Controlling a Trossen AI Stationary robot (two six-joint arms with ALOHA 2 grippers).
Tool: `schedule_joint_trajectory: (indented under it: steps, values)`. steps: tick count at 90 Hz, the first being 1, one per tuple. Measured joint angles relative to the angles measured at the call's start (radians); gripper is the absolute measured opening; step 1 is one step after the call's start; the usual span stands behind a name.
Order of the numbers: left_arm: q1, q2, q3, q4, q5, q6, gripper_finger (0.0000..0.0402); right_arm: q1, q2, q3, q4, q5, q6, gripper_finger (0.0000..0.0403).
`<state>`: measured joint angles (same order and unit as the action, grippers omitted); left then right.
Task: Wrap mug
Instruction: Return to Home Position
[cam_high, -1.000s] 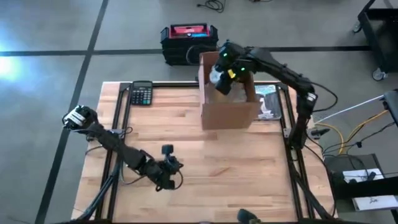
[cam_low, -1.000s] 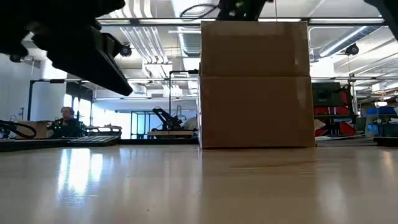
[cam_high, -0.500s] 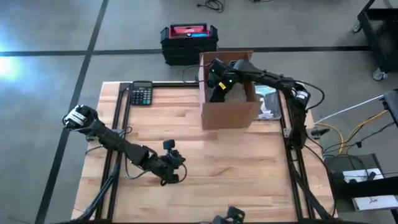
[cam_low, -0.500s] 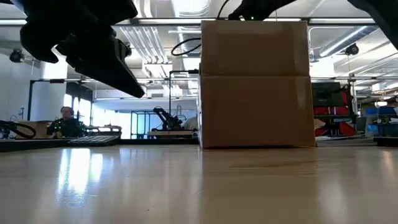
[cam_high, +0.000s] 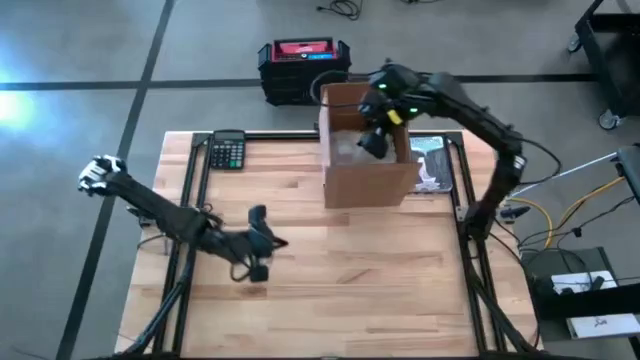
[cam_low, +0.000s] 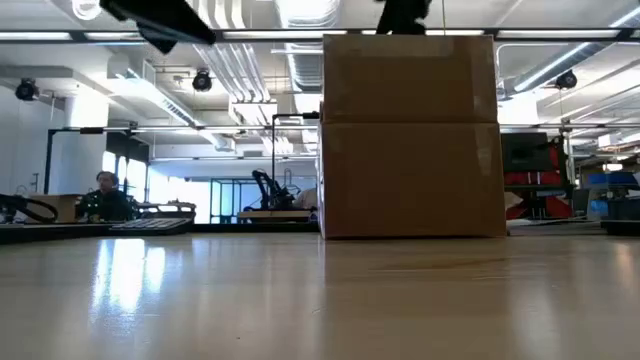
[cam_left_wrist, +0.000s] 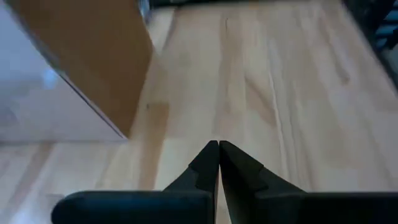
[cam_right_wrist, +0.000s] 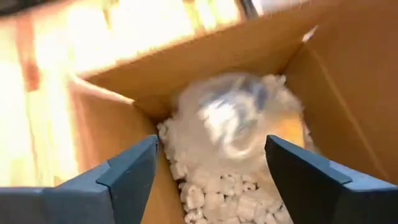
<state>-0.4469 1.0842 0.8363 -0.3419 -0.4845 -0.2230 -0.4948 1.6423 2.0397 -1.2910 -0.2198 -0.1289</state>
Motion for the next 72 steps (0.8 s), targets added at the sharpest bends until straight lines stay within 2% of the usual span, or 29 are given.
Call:
schedule_joint_trajectory:
  steps: [14,33,56,72]
  values:
    - [0.096,-0.132,-0.07,0.005,0.107,0.06,0.0,0.057,-0.134,-0.175,0.089,-0.047,0.007,0.0286]
    - [0.181,-0.286,-0.199,0.075,0.109,0.114,0.0,0.16,-0.361,-0.548,0.334,-0.049,0.066,0.0263]
    - [0.199,-0.438,-0.374,0.203,0.132,0.084,0.0,0.261,-0.637,-0.991,0.73,-0.044,0.155,0.0225]
    - [0.215,-0.503,-0.457,0.251,0.131,0.074,0.0,0.288,-0.792,-1.259,1.038,-0.05,0.186,0.02]
